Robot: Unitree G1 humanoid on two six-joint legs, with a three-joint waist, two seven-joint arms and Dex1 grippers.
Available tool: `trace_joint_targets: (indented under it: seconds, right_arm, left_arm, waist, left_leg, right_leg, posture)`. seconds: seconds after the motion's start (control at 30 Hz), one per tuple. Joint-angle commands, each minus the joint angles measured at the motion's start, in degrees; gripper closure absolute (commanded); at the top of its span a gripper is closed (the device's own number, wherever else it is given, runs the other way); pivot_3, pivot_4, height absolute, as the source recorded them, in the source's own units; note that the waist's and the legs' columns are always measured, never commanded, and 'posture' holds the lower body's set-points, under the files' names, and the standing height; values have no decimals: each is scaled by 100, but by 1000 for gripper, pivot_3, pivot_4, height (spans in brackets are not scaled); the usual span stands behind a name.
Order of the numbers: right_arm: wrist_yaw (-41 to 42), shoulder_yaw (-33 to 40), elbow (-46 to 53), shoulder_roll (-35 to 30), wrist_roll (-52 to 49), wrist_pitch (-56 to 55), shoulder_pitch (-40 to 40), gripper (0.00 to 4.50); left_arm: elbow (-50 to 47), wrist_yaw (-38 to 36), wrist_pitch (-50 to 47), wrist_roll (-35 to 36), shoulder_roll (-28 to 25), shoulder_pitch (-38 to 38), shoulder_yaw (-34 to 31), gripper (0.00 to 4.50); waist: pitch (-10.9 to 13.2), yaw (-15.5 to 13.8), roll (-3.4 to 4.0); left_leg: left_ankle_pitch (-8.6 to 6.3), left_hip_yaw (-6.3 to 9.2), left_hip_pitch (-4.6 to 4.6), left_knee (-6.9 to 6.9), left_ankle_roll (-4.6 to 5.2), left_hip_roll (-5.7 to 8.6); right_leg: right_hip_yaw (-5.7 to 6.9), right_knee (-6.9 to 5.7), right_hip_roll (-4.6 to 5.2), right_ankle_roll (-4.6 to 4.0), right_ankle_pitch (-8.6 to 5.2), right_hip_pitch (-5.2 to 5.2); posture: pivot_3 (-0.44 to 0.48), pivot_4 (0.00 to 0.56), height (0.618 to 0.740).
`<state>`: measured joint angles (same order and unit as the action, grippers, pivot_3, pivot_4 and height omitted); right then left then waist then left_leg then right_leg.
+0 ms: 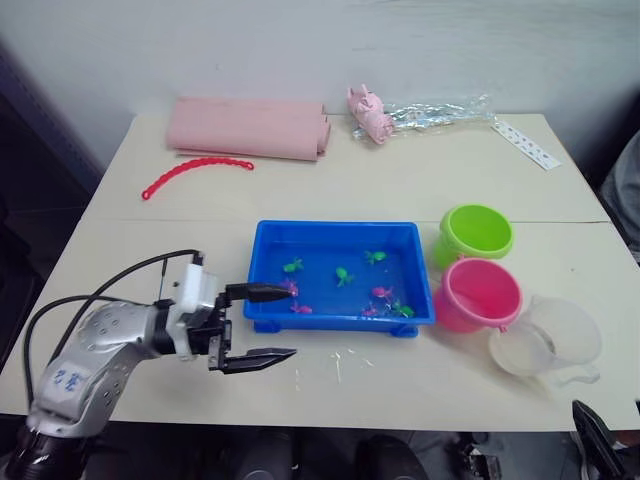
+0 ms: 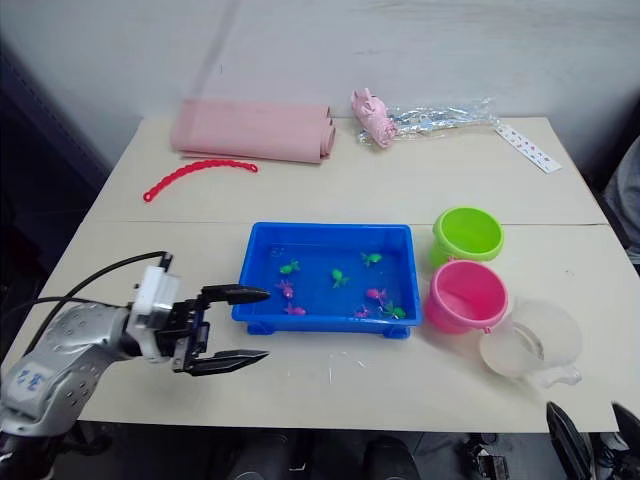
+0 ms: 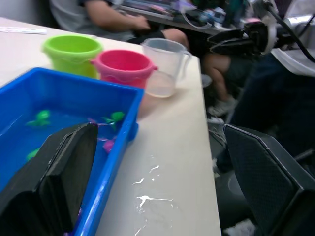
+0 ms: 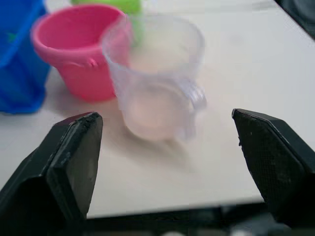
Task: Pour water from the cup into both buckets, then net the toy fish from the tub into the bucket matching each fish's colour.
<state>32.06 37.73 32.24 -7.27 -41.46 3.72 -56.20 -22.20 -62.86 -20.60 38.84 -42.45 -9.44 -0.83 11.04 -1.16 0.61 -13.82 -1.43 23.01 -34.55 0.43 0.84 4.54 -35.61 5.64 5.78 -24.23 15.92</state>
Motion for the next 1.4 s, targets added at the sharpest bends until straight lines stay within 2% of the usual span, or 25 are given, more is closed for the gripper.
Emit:
trace_joint_targets:
  seconds: [0.03, 0.13, 0.37, 0.73, 1.4]
  right_arm:
    - [-515, -141, 179, 104, 8, 265, 73, 0]
    - [-866, -331, 40, 161, 122, 360, 440, 0]
    - [-1452, -313, -302, -49, 285, 570, 1222, 0]
    - [-1677, -344, -1094, -360, 726, 536, 2152, 0]
    - [-2581, -411, -1728, 121, 1216, 97, 3197, 0]
  left_arm:
    - [-21, -257, -141, 125, -38, -216, 46, 49]
    - [10, -446, -135, 50, -73, -308, 96, 49]
    - [-143, -344, -135, -38, 15, -177, 83, 49]
    - [-243, -173, -62, -126, 15, 27, -36, 49]
    - [-148, -17, 67, -376, 187, -200, 39, 49]
  waist:
    - [-1, 34, 0]
    - [-4, 60, -5]
    - [-7, 98, -1]
    - [-10, 127, -2]
    - [-13, 129, -4]
  left_leg:
    - [0, -13, 0, 4, 0, -1]
    - [9, -50, 5, 25, 8, -4]
    - [21, -63, 5, 28, 28, -11]
    - [27, -72, 3, 9, 40, -14]
    - [24, -73, 5, -28, 47, -21]
  right_leg:
    - [-17, -6, 0, 0, 0, 14]
    - [-57, -22, 1, 0, 0, 58]
    - [-71, -30, -4, 0, 0, 69]
    - [-83, -47, -6, 0, 0, 68]
    - [-86, -77, -10, 0, 0, 67]
  posture:
    - [0, 150, 740]
    - [0, 150, 740]
    - [0, 150, 740]
    - [0, 150, 740]
    - [0, 150, 740]
